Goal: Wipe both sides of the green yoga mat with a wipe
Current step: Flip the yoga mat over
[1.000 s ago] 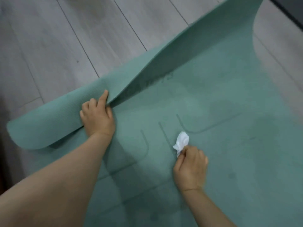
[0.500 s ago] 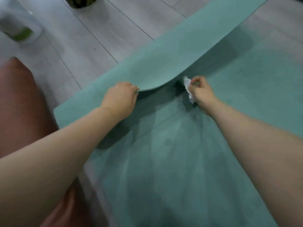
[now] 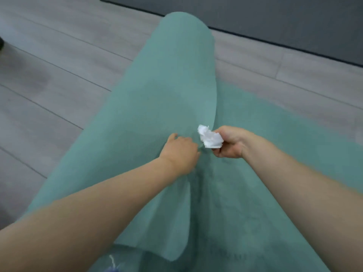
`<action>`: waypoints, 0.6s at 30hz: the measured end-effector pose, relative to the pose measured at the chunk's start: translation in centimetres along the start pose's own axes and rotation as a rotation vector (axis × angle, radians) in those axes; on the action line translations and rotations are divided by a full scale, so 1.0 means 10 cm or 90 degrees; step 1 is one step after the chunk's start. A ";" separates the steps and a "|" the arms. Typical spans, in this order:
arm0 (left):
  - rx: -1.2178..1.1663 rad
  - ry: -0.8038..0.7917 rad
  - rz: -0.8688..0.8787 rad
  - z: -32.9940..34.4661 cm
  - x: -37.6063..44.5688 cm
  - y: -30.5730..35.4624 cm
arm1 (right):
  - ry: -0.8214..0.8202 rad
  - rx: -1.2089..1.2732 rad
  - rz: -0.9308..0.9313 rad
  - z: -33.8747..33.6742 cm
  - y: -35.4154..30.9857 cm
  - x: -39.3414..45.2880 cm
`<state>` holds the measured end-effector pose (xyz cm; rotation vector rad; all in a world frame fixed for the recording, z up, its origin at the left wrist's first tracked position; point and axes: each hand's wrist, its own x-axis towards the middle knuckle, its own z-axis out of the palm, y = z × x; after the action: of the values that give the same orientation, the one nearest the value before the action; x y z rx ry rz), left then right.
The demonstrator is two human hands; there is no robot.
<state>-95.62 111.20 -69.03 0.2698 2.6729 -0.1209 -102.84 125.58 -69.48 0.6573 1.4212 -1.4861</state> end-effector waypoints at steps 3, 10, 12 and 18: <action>-0.047 -0.016 0.039 -0.05 0.00 0.49 | 0.078 -0.097 0.004 -0.43 0.15 -0.19; -0.072 0.030 0.217 -0.18 0.04 1.24 | 0.175 -0.282 -0.029 -1.57 0.62 -0.59; -0.052 0.119 0.260 -0.24 0.10 1.26 | 0.130 -0.325 -0.027 -1.94 0.73 -0.80; -0.126 0.254 0.107 -0.51 0.38 1.15 | 0.418 -0.348 0.018 -3.32 1.07 -1.52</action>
<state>-98.70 123.77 -66.66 0.4979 3.0094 0.2765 -94.46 162.65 -67.07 0.8404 2.1927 -0.8035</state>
